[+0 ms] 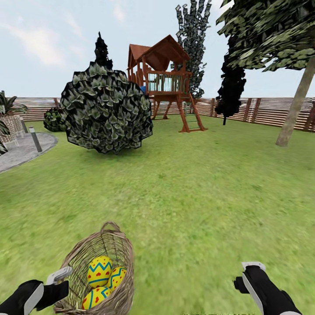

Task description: Take the three Easter eggs out of the wicker basket on the lawn in the garden, then place them on the lawn next to a single tree (choose any tree) so that all three eggs are next to the same tree and none are left in the basket.

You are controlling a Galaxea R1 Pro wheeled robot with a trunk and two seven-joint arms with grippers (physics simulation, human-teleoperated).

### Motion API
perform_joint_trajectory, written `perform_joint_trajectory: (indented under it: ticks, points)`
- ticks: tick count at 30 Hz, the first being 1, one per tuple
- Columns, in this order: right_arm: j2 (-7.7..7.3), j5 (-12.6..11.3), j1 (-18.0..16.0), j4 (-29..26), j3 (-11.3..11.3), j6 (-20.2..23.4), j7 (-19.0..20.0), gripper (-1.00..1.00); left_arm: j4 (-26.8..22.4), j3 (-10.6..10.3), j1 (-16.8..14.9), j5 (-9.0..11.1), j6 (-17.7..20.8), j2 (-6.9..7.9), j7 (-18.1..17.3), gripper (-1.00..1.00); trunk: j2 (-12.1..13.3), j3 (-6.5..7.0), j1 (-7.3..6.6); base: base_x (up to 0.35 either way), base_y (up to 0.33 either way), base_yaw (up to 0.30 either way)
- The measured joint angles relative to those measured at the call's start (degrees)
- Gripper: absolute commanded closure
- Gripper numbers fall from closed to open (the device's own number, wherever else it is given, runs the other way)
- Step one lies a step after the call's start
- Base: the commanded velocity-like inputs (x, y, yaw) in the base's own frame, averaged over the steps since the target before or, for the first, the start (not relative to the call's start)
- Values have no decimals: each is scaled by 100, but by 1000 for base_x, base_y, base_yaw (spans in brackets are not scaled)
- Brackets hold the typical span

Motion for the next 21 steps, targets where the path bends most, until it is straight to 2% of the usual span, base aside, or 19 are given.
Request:
perform_joint_trajectory:
  ticks: [21]
  points:
    - [7,0,0,-3,6,0,0,-100,0,0,0,0,0,-9,0,100,843,377,-461,0,0,-281]
